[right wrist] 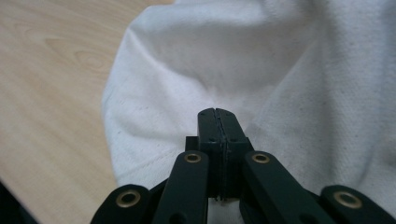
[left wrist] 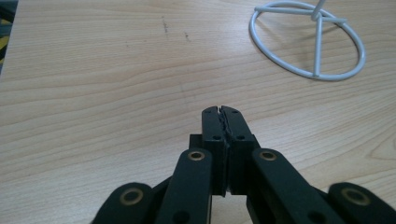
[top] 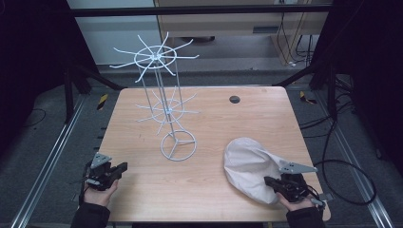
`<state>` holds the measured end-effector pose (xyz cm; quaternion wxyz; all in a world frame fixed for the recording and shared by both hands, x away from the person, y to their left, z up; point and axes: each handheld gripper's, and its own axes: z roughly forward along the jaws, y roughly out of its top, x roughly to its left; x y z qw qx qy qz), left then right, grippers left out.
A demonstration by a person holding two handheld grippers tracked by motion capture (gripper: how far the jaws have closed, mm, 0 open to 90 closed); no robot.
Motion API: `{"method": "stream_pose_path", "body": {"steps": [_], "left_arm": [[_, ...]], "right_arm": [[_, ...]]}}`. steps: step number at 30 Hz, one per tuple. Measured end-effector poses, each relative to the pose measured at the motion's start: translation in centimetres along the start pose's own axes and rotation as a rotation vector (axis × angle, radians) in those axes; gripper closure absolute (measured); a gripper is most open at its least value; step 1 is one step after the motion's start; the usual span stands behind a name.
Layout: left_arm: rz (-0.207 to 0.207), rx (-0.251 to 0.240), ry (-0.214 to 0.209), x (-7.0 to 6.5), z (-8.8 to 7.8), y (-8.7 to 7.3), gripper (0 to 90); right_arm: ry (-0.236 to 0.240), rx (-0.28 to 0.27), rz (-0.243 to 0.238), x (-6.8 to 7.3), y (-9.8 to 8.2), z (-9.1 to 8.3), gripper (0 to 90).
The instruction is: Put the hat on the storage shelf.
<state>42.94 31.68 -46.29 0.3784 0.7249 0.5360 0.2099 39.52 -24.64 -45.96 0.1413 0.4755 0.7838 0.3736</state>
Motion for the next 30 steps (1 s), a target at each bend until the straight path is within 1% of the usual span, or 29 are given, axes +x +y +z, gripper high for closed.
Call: {"method": "stream_pose_path", "body": {"steps": [1,2,3,4,5,6,7,9,11,12,13,15,16,19,20,21,22,23,25,26,27,29,30], "left_arm": [[0.003,0.001,-0.014,-0.3,0.1,0.0,89.1],[0.003,0.001,-0.014,-0.3,0.1,0.0,89.1],[0.007,0.002,-0.023,-0.5,0.1,0.1,89.2],[0.011,0.002,-0.032,-0.8,0.2,0.1,89.2],[0.014,0.004,-0.044,-1.1,0.2,0.1,89.2],[0.015,0.006,-0.057,-1.5,0.2,0.2,89.2],[0.033,0.006,-0.078,-2.2,0.3,0.3,89.2],[0.039,-0.001,-0.113,-3.2,0.3,0.6,89.2],[0.062,-0.009,-0.134,-4.2,0.4,0.9,89.1],[0.062,-0.009,-0.134,-4.2,0.4,0.9,89.2],[0.088,-0.014,-0.169,-5.6,0.7,1.3,89.1],[0.110,-0.011,-0.193,-6.7,1.1,1.6,89.1],[0.131,-0.008,-0.208,-7.5,1.4,1.8,89.1],[0.153,0.005,-0.247,-9.2,2.2,2.2,89.1],[0.153,0.005,-0.247,-9.2,2.2,2.2,89.1],[0.176,0.010,-0.263,-10.4,2.7,2.5,89.1],[0.176,0.010,-0.263,-10.4,2.7,2.5,89.1],[0.189,0.010,-0.284,-11.9,3.3,3.0,89.0],[0.202,-0.002,-0.299,-13.2,3.7,3.5,89.1],[0.202,-0.002,-0.299,-13.2,3.7,3.5,89.1],[0.222,-0.002,-0.310,-14.5,4.1,4.0,89.2],[0.238,-0.008,-0.322,-15.6,4.7,4.5,89.3],[0.230,-0.012,-0.326,-16.2,5.1,4.7,89.3]], "right_arm": [[-0.010,-0.004,0.012,-0.5,0.2,0.2,90.0],[-0.010,-0.004,0.012,-0.5,0.2,0.2,90.0],[-0.024,-0.008,0.018,-0.9,0.3,0.4,90.0],[-0.024,-0.008,0.018,-0.9,0.3,0.4,90.0],[-0.034,-0.014,0.010,-1.1,0.4,0.5,90.0],[-0.051,-0.016,0.015,-1.5,0.5,0.6,90.0],[-0.057,-0.022,0.018,-1.7,0.6,0.6,90.0],[-0.070,-0.033,0.021,-2.1,0.8,0.6,90.0],[-0.089,-0.040,0.025,-2.5,1.0,0.7,90.0],[-0.089,-0.040,0.025,-2.5,1.0,0.7,90.0],[-0.097,-0.047,0.036,-3.0,1.3,0.8,90.0],[-0.106,-0.050,0.035,-3.3,1.5,0.9,90.0],[-0.108,-0.051,0.038,-3.4,1.5,0.9,90.0],[-0.100,-0.062,0.043,-3.4,1.7,0.8,90.0],[-0.100,-0.062,0.043,-3.4,1.7,0.8,90.0],[-0.095,-0.081,0.037,-3.2,1.9,0.5,89.8],[-0.095,-0.081,0.037,-3.2,1.9,0.5,89.8],[-0.086,-0.104,0.030,-3.0,2.2,0.1,89.8],[-0.083,-0.126,0.027,-2.7,2.4,-0.2,90.0],[-0.083,-0.134,0.020,-2.7,2.4,-0.4,90.0],[-0.083,-0.142,0.026,-2.6,2.4,-0.6,90.0],[-0.092,-0.156,0.028,-2.6,2.4,-1.0,90.0],[-0.093,-0.164,0.035,-2.5,2.4,-1.3,90.0]]}}
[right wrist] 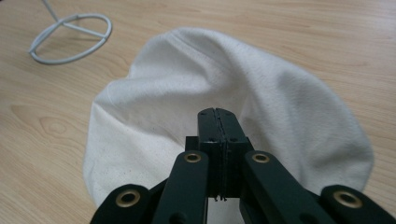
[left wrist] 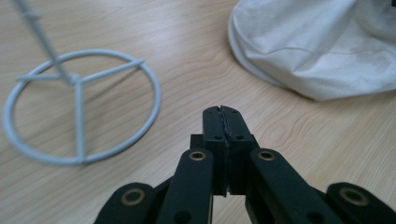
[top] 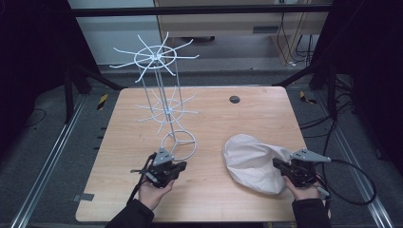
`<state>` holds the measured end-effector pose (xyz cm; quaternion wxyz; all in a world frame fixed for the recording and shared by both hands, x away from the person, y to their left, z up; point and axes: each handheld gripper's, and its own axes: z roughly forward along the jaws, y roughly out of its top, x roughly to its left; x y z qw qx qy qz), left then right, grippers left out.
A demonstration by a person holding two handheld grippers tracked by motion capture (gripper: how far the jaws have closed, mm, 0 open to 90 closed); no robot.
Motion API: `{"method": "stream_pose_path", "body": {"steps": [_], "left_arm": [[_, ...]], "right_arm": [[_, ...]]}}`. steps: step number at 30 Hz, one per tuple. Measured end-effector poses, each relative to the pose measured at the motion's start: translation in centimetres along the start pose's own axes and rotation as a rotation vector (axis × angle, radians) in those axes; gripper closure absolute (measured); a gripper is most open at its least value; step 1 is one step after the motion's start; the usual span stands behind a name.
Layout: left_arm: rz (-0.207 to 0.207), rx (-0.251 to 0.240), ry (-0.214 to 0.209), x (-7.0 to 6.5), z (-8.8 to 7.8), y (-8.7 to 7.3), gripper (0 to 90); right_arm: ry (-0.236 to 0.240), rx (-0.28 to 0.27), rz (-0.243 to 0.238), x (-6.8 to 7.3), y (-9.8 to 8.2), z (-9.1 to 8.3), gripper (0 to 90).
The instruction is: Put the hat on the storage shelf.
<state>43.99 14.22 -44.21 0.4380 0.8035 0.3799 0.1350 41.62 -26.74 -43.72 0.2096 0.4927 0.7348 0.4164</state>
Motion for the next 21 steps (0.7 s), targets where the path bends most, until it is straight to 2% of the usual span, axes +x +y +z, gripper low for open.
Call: {"method": "stream_pose_path", "body": {"steps": [3,4,5,9,12,14,15,16,17,18,19,21], "left_arm": [[0.015,0.006,-0.008,-0.8,1.3,1.0,89.3],[0.015,0.006,-0.008,-0.8,1.3,1.0,89.3],[0.029,0.004,-0.010,-1.2,2.3,1.7,89.2],[0.036,-0.004,-0.014,-1.7,3.8,2.8,87.3],[0.063,-0.014,-0.033,-2.3,6.1,4.3,81.6],[0.063,-0.015,-0.037,-2.4,6.6,4.6,77.7],[0.087,-0.015,-0.039,-2.8,7.9,5.4,75.1],[0.087,-0.015,-0.039,-2.8,7.9,5.4,72.5],[0.113,-0.014,-0.036,-3.1,9.1,6.0,69.6],[0.113,-0.014,-0.036,-3.1,9.1,6.0,67.1],[0.118,-0.005,-0.047,-3.5,10.3,6.5,64.3],[0.148,-0.001,-0.053,-3.8,11.3,7.0,58.8]], "right_arm": [[-0.010,-0.020,0.001,0.1,0.1,-0.7,90.0],[-0.010,-0.020,0.001,0.1,0.1,-0.7,90.0],[-0.012,-0.037,-0.001,0.0,0.2,-1.1,89.8],[-0.023,-0.061,0.003,-0.2,0.3,-1.4,86.5],[-0.043,-0.082,0.010,-0.5,0.3,-1.6,78.1],[-0.053,-0.085,0.014,-0.6,0.3,-1.6,73.9],[-0.058,-0.088,0.011,-0.7,0.3,-1.7,70.6],[-0.058,-0.088,0.011,-0.7,0.3,-1.7,70.6],[-0.065,-0.090,0.012,-0.7,0.3,-1.7,65.1],[-0.065,-0.090,0.012,-0.7,0.3,-1.7,65.1],[-0.074,-0.091,0.012,-0.8,0.3,-1.8,61.9],[-0.080,-0.084,0.017,-0.9,0.3,-1.8,59.0]]}}
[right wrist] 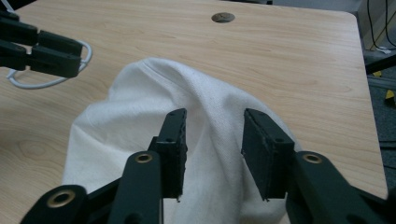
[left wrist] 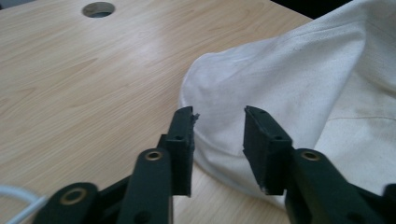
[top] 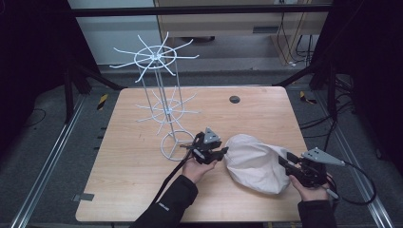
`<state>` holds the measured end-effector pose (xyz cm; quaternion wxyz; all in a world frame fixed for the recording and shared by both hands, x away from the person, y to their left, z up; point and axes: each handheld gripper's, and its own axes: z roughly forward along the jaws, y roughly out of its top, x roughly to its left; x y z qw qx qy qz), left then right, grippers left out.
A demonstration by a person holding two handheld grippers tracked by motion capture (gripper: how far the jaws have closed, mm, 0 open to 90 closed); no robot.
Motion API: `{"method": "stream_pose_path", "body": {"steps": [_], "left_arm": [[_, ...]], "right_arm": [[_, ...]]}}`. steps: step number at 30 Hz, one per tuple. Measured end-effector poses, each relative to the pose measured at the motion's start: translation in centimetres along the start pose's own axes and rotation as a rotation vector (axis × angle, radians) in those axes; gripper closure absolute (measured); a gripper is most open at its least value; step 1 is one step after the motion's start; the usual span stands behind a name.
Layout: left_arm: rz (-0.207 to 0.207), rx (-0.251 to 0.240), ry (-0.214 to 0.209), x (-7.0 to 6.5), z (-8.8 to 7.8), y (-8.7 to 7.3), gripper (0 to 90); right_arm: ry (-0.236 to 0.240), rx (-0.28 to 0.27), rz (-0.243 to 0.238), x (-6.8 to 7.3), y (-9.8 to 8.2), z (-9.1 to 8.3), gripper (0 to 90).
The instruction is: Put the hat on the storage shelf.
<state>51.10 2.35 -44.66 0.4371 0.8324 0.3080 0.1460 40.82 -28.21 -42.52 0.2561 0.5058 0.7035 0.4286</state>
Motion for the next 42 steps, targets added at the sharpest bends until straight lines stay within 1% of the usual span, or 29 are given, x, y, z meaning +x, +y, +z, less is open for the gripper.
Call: {"method": "stream_pose_path", "body": {"steps": [2,3,4,5,6,7,9,12,14,17,18,19,20,21,22,24,26,27,28,30,33,35,36,37,38,39,40,41,42], "left_arm": [[0.026,-0.005,-0.008,-0.4,0.9,0.5,52.0],[0.026,-0.005,-0.008,-0.4,0.9,0.5,46.7],[0.043,-0.010,-0.009,-0.5,1.2,0.6,46.7],[0.075,-0.007,-0.004,-0.6,1.6,0.8,43.0],[0.092,0.003,-0.010,-0.7,2.2,1.1,38.8],[0.092,0.003,-0.010,-0.7,2.2,1.1,38.3],[0.082,0.001,-0.040,-0.6,3.0,1.2,37.2],[0.104,0.025,-0.067,-0.6,4.3,1.3,35.7],[0.135,0.040,-0.070,-0.7,4.8,1.1,35.8],[0.139,0.044,-0.082,-0.8,5.2,1.0,37.7],[0.136,0.049,-0.089,-0.7,5.4,0.9,39.9],[0.130,0.056,-0.102,-0.6,5.5,0.9,43.0],[0.133,0.057,-0.105,-0.6,5.5,0.9,46.3],[0.132,0.056,-0.107,-0.6,5.5,0.8,50.8],[0.128,0.059,-0.113,-0.6,5.5,0.8,57.6],[0.122,0.061,-0.113,-0.6,5.6,0.8,67.3],[0.122,0.065,-0.110,-0.7,5.5,0.7,75.9],[0.122,0.065,-0.110,-0.7,5.5,0.7,80.2],[0.127,0.067,-0.104,-0.7,5.4,0.8,83.8],[0.141,0.076,-0.089,-0.7,5.3,0.8,88.0],[0.143,0.080,-0.084,-0.7,5.2,0.8,89.4],[0.135,0.090,-0.084,-0.7,4.7,0.8,89.6],[0.119,0.085,-0.091,-0.8,4.4,0.7,89.6],[0.119,0.085,-0.091,-0.8,4.4,0.7,89.7],[0.121,0.097,-0.094,-0.6,3.6,0.7,89.7],[0.121,0.097,-0.094,-0.6,3.6,0.7,89.7],[0.111,0.088,-0.098,-0.7,3.3,0.6,89.8],[0.113,0.092,-0.099,-0.6,2.8,0.5,89.8],[0.102,0.093,-0.107,-0.5,1.7,0.3,89.8]], "right_arm": [[-0.005,0.013,0.002,-0.1,-0.1,0.0,56.6],[-0.005,0.013,0.002,-0.1,-0.1,0.0,56.6],[-0.005,0.021,-0.001,-0.2,-0.3,0.1,55.3],[-0.010,0.026,-0.004,-0.3,-0.4,0.2,54.9],[-0.010,0.042,-0.007,-0.4,-0.6,0.4,54.0],[-0.010,0.042,-0.007,-0.4,-0.6,0.4,54.0],[-0.012,0.067,-0.010,-0.4,-0.9,0.7,53.4],[-0.011,0.081,-0.009,-0.4,-1.0,0.9,53.5],[-0.015,0.087,-0.016,-0.5,-1.2,1.2,54.0],[-0.016,0.095,-0.014,-0.6,-1.3,1.3,55.4],[-0.018,0.103,-0.011,-0.7,-1.4,1.5,58.9],[-0.016,0.104,-0.013,-0.7,-1.4,1.5,60.2],[-0.020,0.102,-0.020,-0.7,-1.4,1.6,62.3],[-0.021,0.103,-0.020,-0.8,-1.4,1.7,65.1],[-0.021,0.106,-0.015,-0.8,-1.4,1.7,67.6],[-0.022,0.106,-0.015,-0.8,-1.5,1.8,72.3],[-0.011,0.112,-0.012,-0.8,-1.5,2.0,76.9],[-0.011,0.112,-0.012,-0.8,-1.5,2.0,76.9],[-0.006,0.117,-0.015,-0.8,-1.5,2.2,80.5],[-0.008,0.119,-0.021,-0.8,-1.5,2.4,83.1],[-0.002,0.119,-0.012,-0.7,-1.5,2.4,85.0],[-0.002,0.109,-0.017,-0.8,-1.4,2.4,86.8],[0.000,0.106,-0.016,-0.7,-1.3,2.4,87.0],[0.000,0.106,-0.016,-0.7,-1.3,2.4,87.0],[-0.006,0.094,-0.018,-0.6,-1.2,2.5,87.4],[-0.006,0.094,-0.018,-0.6,-1.2,2.5,87.4],[-0.005,0.085,-0.017,-0.5,-1.0,2.7,87.6],[-0.005,0.085,-0.017,-0.5,-1.0,2.7,87.6],[-0.009,0.073,-0.018,-0.4,-0.7,3.1,87.5]]}}
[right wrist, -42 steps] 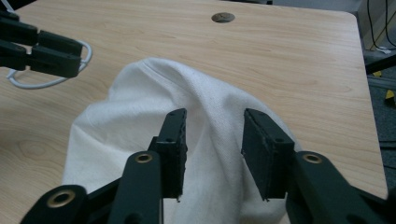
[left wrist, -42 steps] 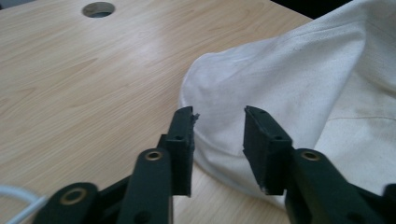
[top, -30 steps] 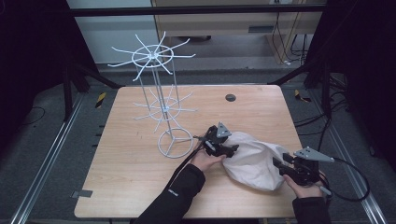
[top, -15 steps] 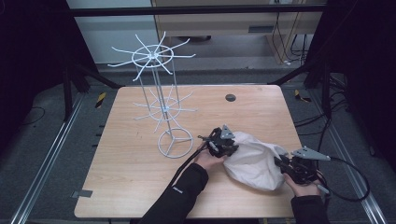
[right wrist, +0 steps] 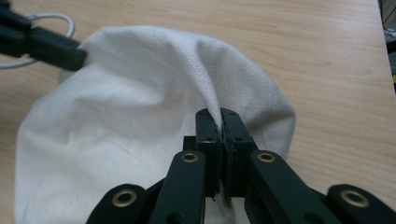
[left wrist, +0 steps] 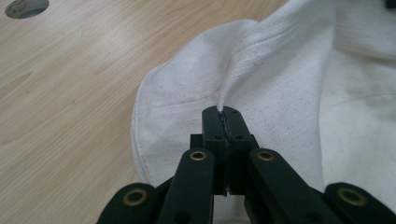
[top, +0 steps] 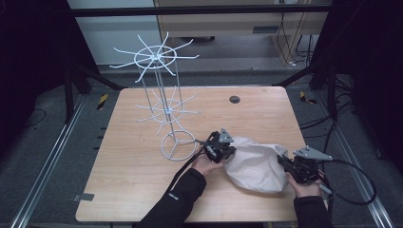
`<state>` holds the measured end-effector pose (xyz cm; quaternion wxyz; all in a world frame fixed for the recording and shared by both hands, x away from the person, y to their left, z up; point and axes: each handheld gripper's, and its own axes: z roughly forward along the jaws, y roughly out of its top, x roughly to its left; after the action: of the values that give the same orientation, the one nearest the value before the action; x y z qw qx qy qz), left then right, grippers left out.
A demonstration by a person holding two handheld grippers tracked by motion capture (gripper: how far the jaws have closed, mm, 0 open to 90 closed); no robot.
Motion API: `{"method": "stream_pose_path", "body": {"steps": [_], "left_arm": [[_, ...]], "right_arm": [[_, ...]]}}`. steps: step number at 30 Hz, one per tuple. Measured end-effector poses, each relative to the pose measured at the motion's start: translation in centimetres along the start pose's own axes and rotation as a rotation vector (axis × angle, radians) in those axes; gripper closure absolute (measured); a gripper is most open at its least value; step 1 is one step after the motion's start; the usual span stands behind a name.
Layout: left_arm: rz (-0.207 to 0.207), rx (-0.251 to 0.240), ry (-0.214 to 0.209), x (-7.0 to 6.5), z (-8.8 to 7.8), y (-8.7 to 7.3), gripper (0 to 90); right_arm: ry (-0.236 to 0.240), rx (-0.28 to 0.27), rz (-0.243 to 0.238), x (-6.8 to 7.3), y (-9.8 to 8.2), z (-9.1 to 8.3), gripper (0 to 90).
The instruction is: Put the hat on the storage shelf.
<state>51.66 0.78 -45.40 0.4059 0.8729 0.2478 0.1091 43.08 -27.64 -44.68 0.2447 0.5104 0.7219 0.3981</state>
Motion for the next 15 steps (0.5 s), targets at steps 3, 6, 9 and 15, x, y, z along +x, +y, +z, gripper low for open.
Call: {"method": "stream_pose_path", "body": {"steps": [3,6,9,15], "left_arm": [[-0.010,0.001,-0.006,0.0,-1.0,-0.5,89.7],[-0.045,0.003,-0.003,-0.2,-2.3,-1.8,89.7],[-0.069,0.005,-0.005,-0.5,-3.1,-2.5,89.7],[-0.080,0.011,0.008,-1.4,-4.1,-3.3,89.6]], "right_arm": [[0.006,-0.015,0.016,0.1,0.4,0.6,87.5],[0.019,-0.020,0.019,0.6,1.4,2.2,86.9],[0.010,-0.017,-0.010,1.2,2.3,3.5,86.8],[0.028,-0.002,-0.033,2.0,3.6,5.6,86.4]]}}
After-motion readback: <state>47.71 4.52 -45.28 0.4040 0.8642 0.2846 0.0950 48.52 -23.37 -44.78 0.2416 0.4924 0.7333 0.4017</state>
